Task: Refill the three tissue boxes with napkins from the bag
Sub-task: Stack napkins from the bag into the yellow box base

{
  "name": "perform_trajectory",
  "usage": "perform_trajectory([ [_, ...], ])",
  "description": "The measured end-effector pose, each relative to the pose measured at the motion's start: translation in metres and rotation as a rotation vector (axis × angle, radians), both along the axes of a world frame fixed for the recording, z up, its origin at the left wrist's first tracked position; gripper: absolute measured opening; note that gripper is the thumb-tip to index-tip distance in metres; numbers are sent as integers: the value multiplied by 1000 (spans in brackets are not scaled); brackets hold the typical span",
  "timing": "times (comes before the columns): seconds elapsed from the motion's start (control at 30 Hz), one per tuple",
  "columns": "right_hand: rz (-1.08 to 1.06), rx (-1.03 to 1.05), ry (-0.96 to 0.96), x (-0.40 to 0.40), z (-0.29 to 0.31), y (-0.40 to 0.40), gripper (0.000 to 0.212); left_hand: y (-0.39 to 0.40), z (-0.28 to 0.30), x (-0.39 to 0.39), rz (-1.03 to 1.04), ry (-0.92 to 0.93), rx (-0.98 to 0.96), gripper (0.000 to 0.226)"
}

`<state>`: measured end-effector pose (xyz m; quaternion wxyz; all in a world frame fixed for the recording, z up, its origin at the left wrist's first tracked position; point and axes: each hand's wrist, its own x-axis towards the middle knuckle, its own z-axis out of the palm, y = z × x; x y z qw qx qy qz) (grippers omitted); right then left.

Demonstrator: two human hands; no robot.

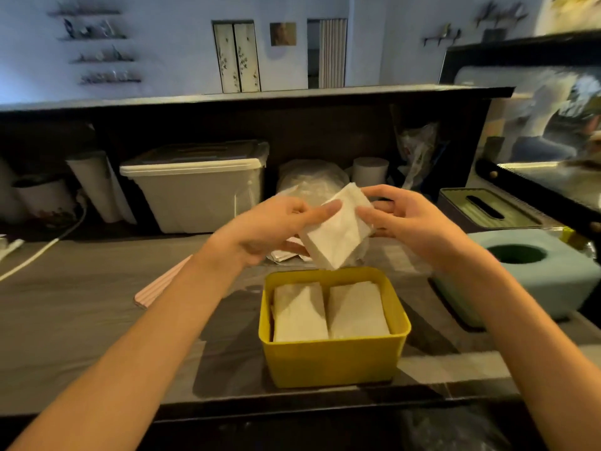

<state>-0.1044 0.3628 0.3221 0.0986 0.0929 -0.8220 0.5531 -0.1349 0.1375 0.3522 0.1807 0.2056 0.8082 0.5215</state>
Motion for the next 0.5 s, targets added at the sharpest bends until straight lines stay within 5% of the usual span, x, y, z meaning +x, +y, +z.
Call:
perform_trajectory([
  [0.1, 117, 72, -44, 17, 17, -3, 34, 0, -4, 25, -210, -542, 385, 47],
  [0.17, 142, 142, -31, 25, 27, -5, 34, -2, -12, 31, -359, -725, 566, 65],
  [0.27, 157, 226, -18, 31, 43, -6, 31, 4, -16, 39, -396, -730, 639, 77],
  [0.4, 149, 279, -4, 34, 54, -9, 27, 13, -16, 57, -222, -537, 608, 41],
  [0.5, 44, 293, 27, 31, 55, -12, 19, 16, -15, 63, -226, -505, 587, 41],
])
